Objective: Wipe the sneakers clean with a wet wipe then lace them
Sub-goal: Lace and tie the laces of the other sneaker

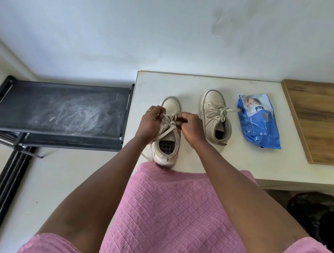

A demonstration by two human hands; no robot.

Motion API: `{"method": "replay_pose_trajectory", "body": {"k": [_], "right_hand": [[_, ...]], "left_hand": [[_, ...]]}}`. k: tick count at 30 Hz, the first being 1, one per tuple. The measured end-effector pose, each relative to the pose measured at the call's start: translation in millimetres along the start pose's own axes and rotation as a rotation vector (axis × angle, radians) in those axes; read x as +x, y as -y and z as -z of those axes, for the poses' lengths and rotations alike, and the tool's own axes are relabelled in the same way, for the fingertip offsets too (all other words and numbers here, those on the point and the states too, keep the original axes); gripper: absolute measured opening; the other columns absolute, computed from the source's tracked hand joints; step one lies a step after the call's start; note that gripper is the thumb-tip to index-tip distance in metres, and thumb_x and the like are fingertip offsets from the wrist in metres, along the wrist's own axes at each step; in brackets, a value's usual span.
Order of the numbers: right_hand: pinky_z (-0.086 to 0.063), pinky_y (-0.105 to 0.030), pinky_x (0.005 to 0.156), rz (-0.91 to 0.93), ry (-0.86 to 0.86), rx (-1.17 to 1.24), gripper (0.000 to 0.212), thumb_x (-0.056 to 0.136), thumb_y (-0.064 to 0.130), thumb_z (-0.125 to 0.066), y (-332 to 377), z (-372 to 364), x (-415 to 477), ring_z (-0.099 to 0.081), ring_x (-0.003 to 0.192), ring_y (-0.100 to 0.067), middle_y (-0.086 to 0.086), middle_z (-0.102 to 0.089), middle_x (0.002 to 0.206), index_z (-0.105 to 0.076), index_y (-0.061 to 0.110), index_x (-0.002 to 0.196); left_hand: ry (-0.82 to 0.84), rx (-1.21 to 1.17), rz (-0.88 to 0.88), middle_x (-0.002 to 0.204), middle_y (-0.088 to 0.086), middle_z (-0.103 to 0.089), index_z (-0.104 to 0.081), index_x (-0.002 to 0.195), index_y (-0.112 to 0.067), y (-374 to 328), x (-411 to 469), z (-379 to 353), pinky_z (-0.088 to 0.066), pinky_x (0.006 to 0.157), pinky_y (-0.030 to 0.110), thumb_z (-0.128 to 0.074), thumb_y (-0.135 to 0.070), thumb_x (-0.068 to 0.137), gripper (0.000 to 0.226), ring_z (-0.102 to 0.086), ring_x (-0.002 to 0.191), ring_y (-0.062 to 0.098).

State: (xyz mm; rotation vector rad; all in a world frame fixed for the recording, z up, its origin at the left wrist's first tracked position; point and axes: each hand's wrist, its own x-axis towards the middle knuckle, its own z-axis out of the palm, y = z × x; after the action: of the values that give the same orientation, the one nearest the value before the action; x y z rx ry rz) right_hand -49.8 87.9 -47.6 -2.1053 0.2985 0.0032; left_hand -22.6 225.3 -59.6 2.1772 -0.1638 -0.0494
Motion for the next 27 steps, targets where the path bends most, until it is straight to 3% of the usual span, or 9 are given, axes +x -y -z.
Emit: {"method": "replay_pose_trajectory", "body": {"k": [3, 6, 8, 13, 17, 21, 24, 27], "right_hand": [[-0.049, -0.026, 0.084, 0.044, -0.003, -0.105, 0.021, 0.079, -0.005, -0.063, -1, -1, -1, -0.065, 0.093, -0.025, -0.013, -0.071, 0.096, -0.074, 0.004, 0.094], [-0.043, -0.019, 0.080, 0.057, -0.017, -0.120, 0.016, 0.080, 0.001, -0.067, 4, 0, 0, -0.065, 0.091, -0.023, -0.013, -0.072, 0.094, -0.074, 0.004, 0.093], [-0.045, -0.022, 0.079, 0.064, -0.011, -0.138, 0.016, 0.082, 0.000, -0.064, 7, -1, 2, -0.065, 0.090, -0.024, -0.012, -0.072, 0.093, -0.073, 0.005, 0.094], [-0.041, -0.027, 0.072, 0.024, -0.053, -0.122, 0.017, 0.090, -0.002, -0.048, 11, -5, 1, -0.061, 0.089, -0.029, -0.017, -0.068, 0.094, -0.062, 0.001, 0.098], [-0.041, -0.027, 0.074, -0.012, -0.041, -0.026, 0.016, 0.091, 0.000, -0.050, 9, -3, -1, -0.059, 0.091, -0.028, -0.015, -0.066, 0.097, -0.061, 0.003, 0.102], [-0.051, -0.041, 0.086, -0.080, 0.035, 0.049, 0.015, 0.083, 0.003, -0.064, 4, -1, -6, -0.064, 0.091, -0.024, -0.008, -0.070, 0.092, -0.070, 0.010, 0.094], [-0.052, -0.037, 0.083, -0.060, 0.029, 0.023, 0.015, 0.077, 0.004, -0.072, 4, 0, -8, -0.065, 0.089, -0.023, -0.010, -0.071, 0.092, -0.072, 0.005, 0.093], [-0.041, -0.018, 0.070, -0.016, -0.003, -0.081, 0.014, 0.081, 0.004, -0.069, 10, 1, -6, -0.064, 0.090, -0.025, -0.014, -0.071, 0.094, -0.071, 0.001, 0.095]], "left_hand": [[0.030, -0.009, -0.059, 0.082, 0.003, -0.048, -0.055, 0.098, -0.002, -6, -2, 1, -0.034, 0.065, 0.019, -0.040, 0.011, 0.086, 0.023, -0.046, 0.073, 0.017], [0.026, -0.189, 0.067, 0.078, -0.006, -0.053, -0.052, 0.100, -0.013, 1, -8, 3, -0.038, 0.064, 0.013, -0.041, 0.004, 0.093, 0.021, -0.049, 0.065, 0.000], [0.022, -0.309, 0.171, 0.084, -0.001, -0.059, -0.056, 0.099, -0.016, 9, -12, 5, -0.043, 0.070, 0.019, -0.045, 0.001, 0.094, 0.021, -0.053, 0.071, 0.006], [-0.001, -0.138, 0.186, 0.102, 0.012, -0.069, -0.070, 0.099, -0.003, 10, -13, 1, -0.041, 0.079, 0.015, -0.069, -0.006, 0.082, 0.017, -0.063, 0.095, 0.021], [-0.005, -0.085, 0.179, 0.100, 0.016, -0.068, -0.066, 0.101, -0.001, 2, -7, -1, -0.038, 0.073, 0.019, -0.058, -0.001, 0.086, 0.017, -0.061, 0.092, 0.024], [0.005, -0.098, 0.166, 0.095, 0.014, -0.067, -0.062, 0.101, -0.006, 0, -9, -1, -0.046, 0.080, 0.035, -0.048, 0.002, 0.085, 0.023, -0.060, 0.092, 0.030], [-0.012, -0.133, 0.185, 0.090, 0.007, -0.067, -0.062, 0.101, -0.008, 4, -14, 0, -0.045, 0.075, 0.028, -0.052, -0.001, 0.088, 0.018, -0.058, 0.084, 0.020], [-0.022, -0.202, 0.210, 0.090, 0.001, -0.067, -0.066, 0.101, -0.010, 6, -18, 3, -0.043, 0.071, 0.013, -0.062, -0.007, 0.087, 0.015, -0.059, 0.083, 0.011]]}}
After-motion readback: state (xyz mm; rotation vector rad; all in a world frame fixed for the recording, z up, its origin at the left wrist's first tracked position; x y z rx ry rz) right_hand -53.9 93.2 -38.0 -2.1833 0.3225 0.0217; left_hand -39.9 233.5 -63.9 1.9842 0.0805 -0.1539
